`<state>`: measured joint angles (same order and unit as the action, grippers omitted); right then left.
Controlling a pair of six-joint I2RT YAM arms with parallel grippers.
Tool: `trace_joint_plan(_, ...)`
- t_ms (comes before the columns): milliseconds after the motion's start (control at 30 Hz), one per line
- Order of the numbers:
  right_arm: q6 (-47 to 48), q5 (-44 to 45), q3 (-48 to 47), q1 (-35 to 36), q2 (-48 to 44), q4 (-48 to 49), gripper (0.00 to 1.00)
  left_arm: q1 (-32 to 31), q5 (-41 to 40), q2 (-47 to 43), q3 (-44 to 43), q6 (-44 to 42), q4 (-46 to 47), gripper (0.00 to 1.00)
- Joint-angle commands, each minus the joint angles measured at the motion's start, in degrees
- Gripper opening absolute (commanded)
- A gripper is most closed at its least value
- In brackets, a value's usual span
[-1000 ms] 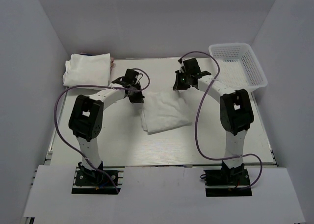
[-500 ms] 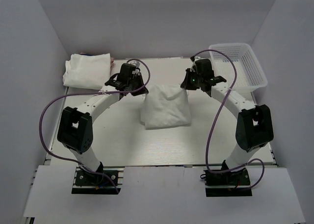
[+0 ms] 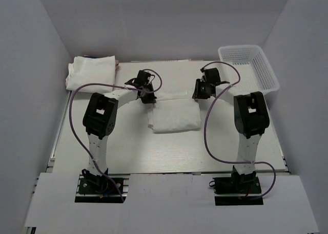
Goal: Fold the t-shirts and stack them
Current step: Smooth out wrinkles on the folded tshirt, then put the neatly folded tshirt into the corner of the board with the left arm
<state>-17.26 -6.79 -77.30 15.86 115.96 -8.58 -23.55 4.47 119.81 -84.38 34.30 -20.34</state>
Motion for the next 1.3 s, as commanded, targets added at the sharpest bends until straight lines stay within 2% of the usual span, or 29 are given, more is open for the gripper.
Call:
trace_joint_plan(0,7.31,-0.33,-5.84,-0.83,-0.21,0.58,0.34,0.79,-5.52,-2.30,-4.65,-0.91,-2.51,0.00)
trace_joint_plan(33,7.93,-0.68,-7.33,-0.91,-0.73,0.23,0.39,0.79,-4.74,-3.00,-5.44,-0.91,-3.21,0.00)
trace_joint_plan(67,8.37,-1.55,-8.21,-0.83,-1.43,-0.73,0.44,0.79,-4.73,-4.13,-6.14,-1.52,-4.61,0.13)
trace_joint_plan(100,10.64,-3.48,-9.26,-0.91,-2.14,-3.00,0.53,0.79,-4.73,-4.84,-6.15,-1.52,-5.32,0.35)
trace_joint_plan(133,11.71,-6.72,-12.76,-0.92,-2.49,-5.37,0.60,0.79,-4.73,-5.80,-6.15,-2.04,-6.02,0.64)
trace_joint_plan(167,13.02,-8.05,-13.57,-0.83,-3.97,-6.27,0.68,0.79,-4.73,-6.86,-6.15,-2.05,-6.64,0.88)
trace_joint_plan(200,13.47,-10.42,-14.10,-0.91,-4.60,-8.10,0.90,0.79,-4.73,-9.31,-6.15,-2.05,-7.17,1.00)
trace_joint_plan(300,12.95,-12.45,-11.76,-0.30,-9.95,-9.00,0.90,0.79,-3.33,-13.27,-3.17,-1.52,-7.17,1.00)
trace_joint_plan(433,6.99,-19.03,-0.07,0.05,-19.87,-1.03,0.90,0.79,0.53,-18.46,4.46,-1.52,-5.77,1.00)
trace_joint_plan(467,6.28,-21.49,6.65,-0.04,-20.94,0.04,0.90,0.79,1.41,-19.86,5.79,-1.52,-5.77,1.00)
trace_joint_plan(500,5.57,-22.82,8.81,-0.12,-22.69,2.75,0.90,0.79,1.94,-20.49,6.85,-1.52,-5.16,1.00)
trace_joint_plan(633,3.46,-27.31,16.72,0.23,-22.98,4.89,0.90,0.79,6.33,-22.51,12.38,-1.52,-3.13,1.00)
trace_joint_plan(733,2.58,-25.48,22.08,0.67,-20.53,7.78,0.90,0.79,7.48,-23.74,14.15,-0.91,-2.34,1.00)
trace_joint_plan(867,4.32,-21.18,22.55,0.58,-16.13,6.39,0.90,0.79,6.17,-23.05,14.77,-0.91,-3.66,1.00)
trace_joint_plan(1000,8.37,-20.29,17.99,0.84,-16.38,0.78,0.90,0.09,6.17,-20.77,15.30,-2.39,-3.66,1.00)
trace_joint_plan(1133,9.96,-20.72,13.41,0.93,-21.99,-1.88,0.90,-0.53,6.16,-16.73,14.68,-3.63,-3.66,1.00)
trace_joint_plan(1267,10.49,-23.79,13.66,1.02,-27.54,-2.32,0.90,-0.53,6.17,-13.29,12.40,-4.69,-5.77,1.00)
